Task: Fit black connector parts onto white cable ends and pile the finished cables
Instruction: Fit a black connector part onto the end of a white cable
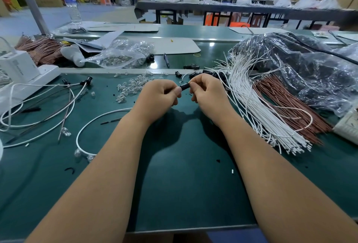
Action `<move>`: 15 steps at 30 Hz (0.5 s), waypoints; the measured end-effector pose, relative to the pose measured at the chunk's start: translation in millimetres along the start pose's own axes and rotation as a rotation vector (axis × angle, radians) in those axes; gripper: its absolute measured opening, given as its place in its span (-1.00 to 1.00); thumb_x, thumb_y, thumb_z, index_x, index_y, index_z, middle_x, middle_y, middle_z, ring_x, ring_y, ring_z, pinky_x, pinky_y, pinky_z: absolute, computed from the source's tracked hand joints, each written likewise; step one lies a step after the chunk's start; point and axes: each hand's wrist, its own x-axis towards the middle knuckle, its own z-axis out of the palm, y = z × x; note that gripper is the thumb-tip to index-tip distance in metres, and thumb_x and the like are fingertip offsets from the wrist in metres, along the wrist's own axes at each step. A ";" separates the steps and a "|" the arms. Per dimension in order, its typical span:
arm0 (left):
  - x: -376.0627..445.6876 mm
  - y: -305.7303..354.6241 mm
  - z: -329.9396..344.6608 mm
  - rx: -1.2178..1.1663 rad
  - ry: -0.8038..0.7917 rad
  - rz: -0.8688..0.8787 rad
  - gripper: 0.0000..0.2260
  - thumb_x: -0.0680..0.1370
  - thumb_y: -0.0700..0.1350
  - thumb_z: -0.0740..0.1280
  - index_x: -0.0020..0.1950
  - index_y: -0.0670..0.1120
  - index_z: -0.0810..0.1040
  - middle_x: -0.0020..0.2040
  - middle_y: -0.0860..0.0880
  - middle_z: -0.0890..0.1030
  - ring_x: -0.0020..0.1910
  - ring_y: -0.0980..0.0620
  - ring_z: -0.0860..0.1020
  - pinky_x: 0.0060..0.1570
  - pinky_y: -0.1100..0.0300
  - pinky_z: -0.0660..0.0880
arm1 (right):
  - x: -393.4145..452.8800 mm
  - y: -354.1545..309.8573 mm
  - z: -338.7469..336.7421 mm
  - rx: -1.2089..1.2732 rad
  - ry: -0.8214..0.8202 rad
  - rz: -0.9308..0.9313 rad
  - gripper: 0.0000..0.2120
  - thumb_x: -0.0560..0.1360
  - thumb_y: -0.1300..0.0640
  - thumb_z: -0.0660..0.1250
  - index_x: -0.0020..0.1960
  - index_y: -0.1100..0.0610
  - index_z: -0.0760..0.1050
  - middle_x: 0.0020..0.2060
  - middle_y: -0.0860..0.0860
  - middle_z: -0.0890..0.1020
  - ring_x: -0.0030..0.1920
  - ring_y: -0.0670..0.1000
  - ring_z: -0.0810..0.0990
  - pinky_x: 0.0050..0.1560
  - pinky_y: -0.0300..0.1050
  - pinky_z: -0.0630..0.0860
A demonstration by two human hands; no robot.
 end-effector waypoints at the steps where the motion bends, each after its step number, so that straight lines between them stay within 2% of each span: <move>1: 0.0 -0.1 0.2 -0.010 0.010 0.000 -0.80 0.57 -0.17 0.31 -0.24 -0.10 0.59 -0.37 -0.02 0.62 -0.30 -0.08 0.59 -0.18 0.13 0.52 | 0.2 -0.4 0.0 0.003 0.007 -0.001 -0.90 0.58 0.25 0.27 -0.10 0.15 0.50 -0.33 -0.02 0.54 -0.40 -0.11 0.49 -0.31 -0.31 0.45; 3: 0.4 -0.4 0.6 -0.027 0.027 -0.003 -0.80 0.57 -0.18 0.31 -0.25 -0.11 0.58 -0.38 -0.02 0.61 -0.35 -0.05 0.56 -0.22 0.17 0.50 | 0.8 -0.6 -0.3 0.002 0.027 0.002 -0.93 0.57 0.23 0.29 -0.09 0.15 0.51 -0.33 -0.02 0.55 -0.39 -0.09 0.49 -0.30 -0.29 0.46; 7: 1.6 -1.0 1.8 -0.042 0.050 -0.008 -0.80 0.57 -0.19 0.30 -0.24 -0.12 0.58 -0.41 0.02 0.59 -0.39 0.08 0.51 -0.28 0.30 0.45 | 0.8 -1.1 -0.9 -0.023 0.065 -0.009 -0.93 0.56 0.18 0.34 -0.09 0.16 0.53 -0.31 -0.01 0.58 -0.36 -0.05 0.52 -0.22 -0.13 0.52; 11: 1.8 -1.8 1.6 -0.049 0.056 -0.010 -0.80 0.58 -0.18 0.30 -0.24 -0.13 0.59 -0.41 0.02 0.60 -0.39 0.07 0.52 -0.28 0.27 0.47 | -0.9 -4.0 -1.3 -0.072 0.089 -0.047 -0.94 0.54 0.22 0.33 -0.12 0.14 0.55 -0.29 0.01 0.60 -0.27 0.03 0.57 -0.09 0.00 0.56; 13: 2.0 -2.1 1.4 -0.061 0.058 -0.023 -0.80 0.58 -0.16 0.30 -0.24 -0.10 0.59 -0.40 0.02 0.61 -0.38 0.07 0.53 -0.26 0.26 0.48 | -2.4 -5.0 -0.4 -0.073 0.077 -0.051 -0.94 0.51 0.25 0.33 -0.12 0.16 0.57 -0.28 0.02 0.62 -0.25 0.05 0.59 -0.09 -0.02 0.57; 15: 2.2 -2.5 2.2 -0.061 0.057 -0.035 -0.81 0.57 -0.16 0.31 -0.23 -0.10 0.60 -0.36 -0.01 0.63 -0.36 0.05 0.56 -0.23 0.23 0.50 | -4.3 -5.1 1.8 -0.098 0.061 -0.071 -0.97 0.48 0.23 0.38 -0.13 0.19 0.59 -0.33 -0.03 0.60 -0.30 -0.04 0.56 -0.15 -0.14 0.53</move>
